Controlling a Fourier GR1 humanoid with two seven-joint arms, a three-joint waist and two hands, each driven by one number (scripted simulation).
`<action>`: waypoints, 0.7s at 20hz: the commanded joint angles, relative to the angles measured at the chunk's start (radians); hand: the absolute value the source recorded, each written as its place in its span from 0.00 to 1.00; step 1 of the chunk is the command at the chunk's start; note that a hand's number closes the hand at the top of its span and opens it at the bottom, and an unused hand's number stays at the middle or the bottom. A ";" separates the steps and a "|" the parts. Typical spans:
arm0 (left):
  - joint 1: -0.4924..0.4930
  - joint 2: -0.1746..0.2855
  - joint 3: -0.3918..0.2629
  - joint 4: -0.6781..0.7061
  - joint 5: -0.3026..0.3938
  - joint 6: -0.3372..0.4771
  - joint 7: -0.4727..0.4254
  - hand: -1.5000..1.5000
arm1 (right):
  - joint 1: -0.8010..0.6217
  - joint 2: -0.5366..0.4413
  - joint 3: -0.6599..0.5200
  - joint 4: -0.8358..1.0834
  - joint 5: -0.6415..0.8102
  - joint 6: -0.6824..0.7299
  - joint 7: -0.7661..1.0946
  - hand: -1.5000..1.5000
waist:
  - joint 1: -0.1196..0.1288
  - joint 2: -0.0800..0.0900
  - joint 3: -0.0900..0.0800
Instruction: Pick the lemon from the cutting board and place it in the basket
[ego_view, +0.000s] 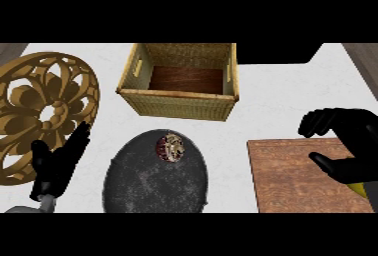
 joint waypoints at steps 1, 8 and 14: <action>0.107 -0.030 -0.041 0.068 -0.013 0.012 0.021 0.50 | 0.089 0.023 0.057 -0.166 0.145 -0.117 0.027 0.00 | -0.016 0.006 -0.015; 0.117 -0.035 -0.030 0.018 -0.005 0.042 0.057 0.50 | 0.048 -0.282 -0.110 -0.231 0.447 -0.212 0.179 0.00 | -0.028 0.003 -0.019; 0.123 -0.006 0.005 0.028 0.009 0.012 0.056 0.50 | 0.005 -0.554 -0.259 -0.280 0.402 -0.029 0.293 0.00 | -0.026 0.007 -0.018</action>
